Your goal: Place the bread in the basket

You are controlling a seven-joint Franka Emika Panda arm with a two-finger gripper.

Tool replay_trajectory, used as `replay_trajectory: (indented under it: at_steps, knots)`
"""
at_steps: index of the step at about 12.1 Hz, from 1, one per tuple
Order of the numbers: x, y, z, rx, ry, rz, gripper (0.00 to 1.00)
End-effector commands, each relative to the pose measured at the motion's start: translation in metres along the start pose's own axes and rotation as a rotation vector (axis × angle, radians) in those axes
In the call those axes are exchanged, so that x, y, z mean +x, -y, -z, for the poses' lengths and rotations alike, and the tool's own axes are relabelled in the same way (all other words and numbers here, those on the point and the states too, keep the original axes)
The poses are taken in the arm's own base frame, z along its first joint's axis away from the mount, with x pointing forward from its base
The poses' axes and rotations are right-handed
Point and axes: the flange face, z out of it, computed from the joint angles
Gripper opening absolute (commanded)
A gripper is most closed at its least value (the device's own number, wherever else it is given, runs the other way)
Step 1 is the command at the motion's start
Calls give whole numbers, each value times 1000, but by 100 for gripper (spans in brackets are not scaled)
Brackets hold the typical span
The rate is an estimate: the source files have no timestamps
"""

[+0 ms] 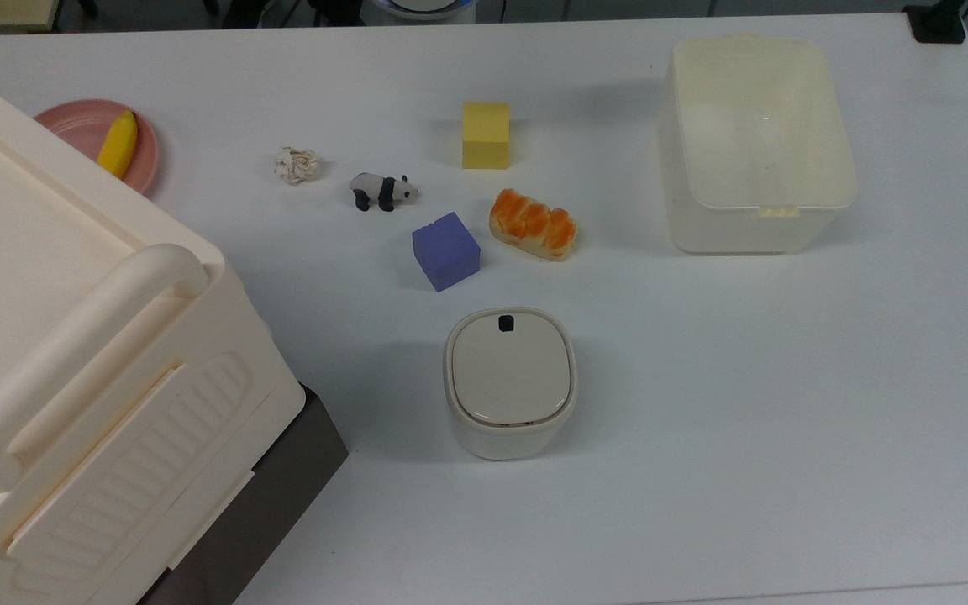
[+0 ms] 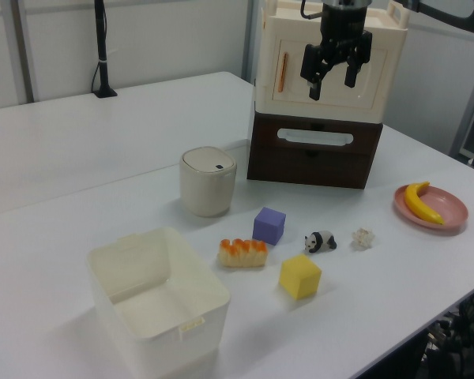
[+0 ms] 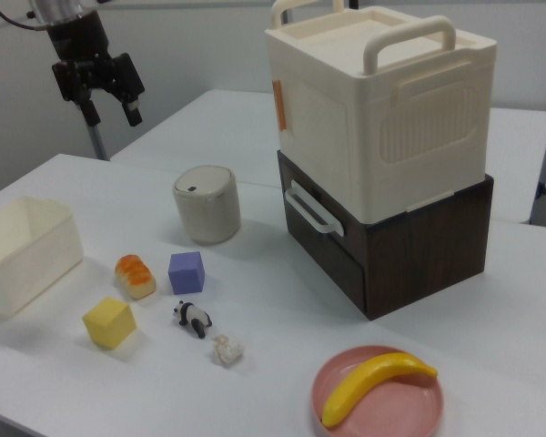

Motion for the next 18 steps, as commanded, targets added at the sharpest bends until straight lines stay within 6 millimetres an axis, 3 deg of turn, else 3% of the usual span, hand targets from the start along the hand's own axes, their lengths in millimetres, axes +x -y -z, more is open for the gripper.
replay_trajectory:
  at_steps: [1,18]
  knots:
    - [4,-5,-8,21,-7,9,100]
    - [13,-1,-23,5,4,2,100]
